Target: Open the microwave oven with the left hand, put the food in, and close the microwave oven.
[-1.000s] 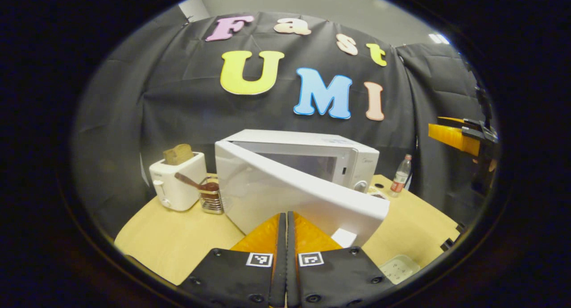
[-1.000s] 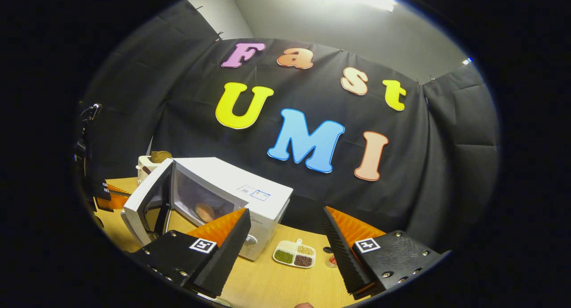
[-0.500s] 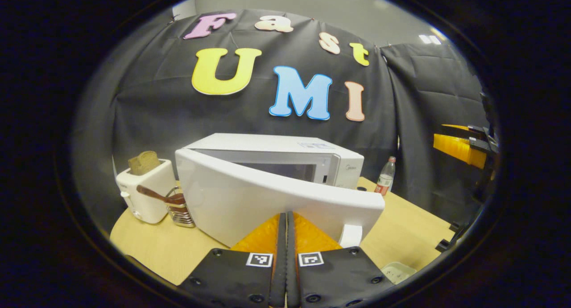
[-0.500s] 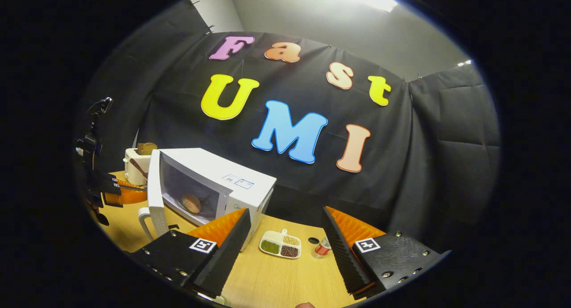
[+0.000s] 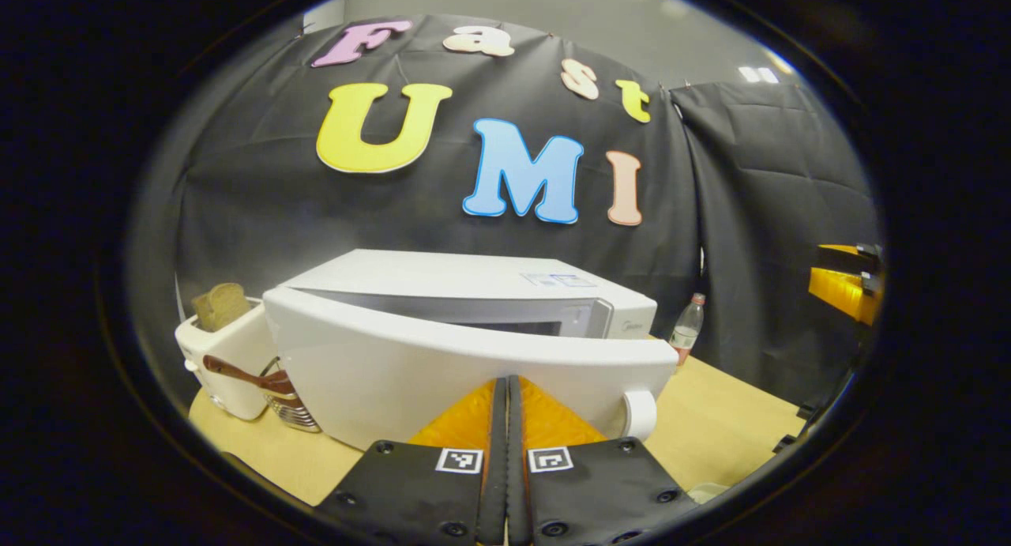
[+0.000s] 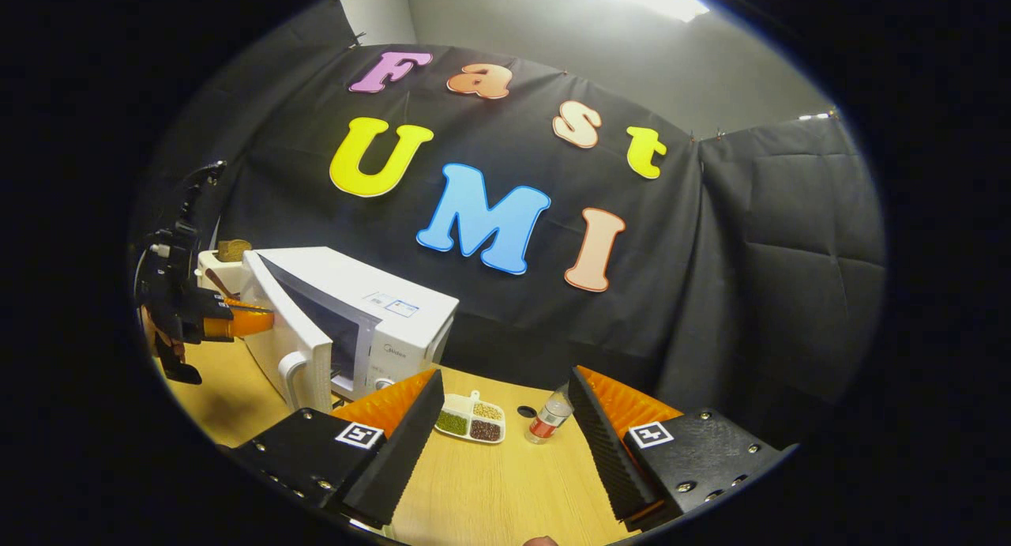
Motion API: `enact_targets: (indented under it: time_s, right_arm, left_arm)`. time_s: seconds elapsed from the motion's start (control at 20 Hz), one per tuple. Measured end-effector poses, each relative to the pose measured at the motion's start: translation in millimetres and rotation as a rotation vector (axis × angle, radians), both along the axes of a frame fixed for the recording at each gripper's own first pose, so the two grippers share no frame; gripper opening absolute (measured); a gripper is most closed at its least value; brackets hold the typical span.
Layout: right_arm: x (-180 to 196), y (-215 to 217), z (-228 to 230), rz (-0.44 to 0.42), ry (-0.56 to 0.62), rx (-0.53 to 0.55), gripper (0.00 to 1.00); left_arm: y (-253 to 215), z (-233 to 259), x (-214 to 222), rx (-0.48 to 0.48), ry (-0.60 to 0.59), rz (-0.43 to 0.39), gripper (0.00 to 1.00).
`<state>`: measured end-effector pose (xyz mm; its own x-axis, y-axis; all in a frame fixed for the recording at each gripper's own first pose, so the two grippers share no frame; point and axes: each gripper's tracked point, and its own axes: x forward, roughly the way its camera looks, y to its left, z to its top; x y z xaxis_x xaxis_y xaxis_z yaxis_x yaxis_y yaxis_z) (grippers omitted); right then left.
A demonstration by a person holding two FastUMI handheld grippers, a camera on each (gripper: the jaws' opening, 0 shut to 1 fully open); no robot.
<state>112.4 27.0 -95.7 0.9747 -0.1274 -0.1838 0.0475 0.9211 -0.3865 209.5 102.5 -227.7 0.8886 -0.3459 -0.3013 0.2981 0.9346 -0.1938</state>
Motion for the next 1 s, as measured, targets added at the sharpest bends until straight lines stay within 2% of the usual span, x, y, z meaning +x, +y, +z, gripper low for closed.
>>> enact_targets:
  time_s: [0.65, 0.85, 1.0]
  right_arm:
    - [-9, -18, 3, -0.060, 0.009, -0.031, 0.97]
    - [-10, -24, 6, -0.076, 0.001, -0.021, 0.97]
    - [-12, -23, 8, -0.075, -0.006, -0.012, 0.97]
  left_arm:
    - [-4, -8, 54, -0.034, 0.008, 0.047, 0.07]
    - [-3, -8, 58, -0.056, 0.010, 0.081, 0.07]
    - [-1, -9, 58, -0.032, 0.010, 0.085, 0.07]
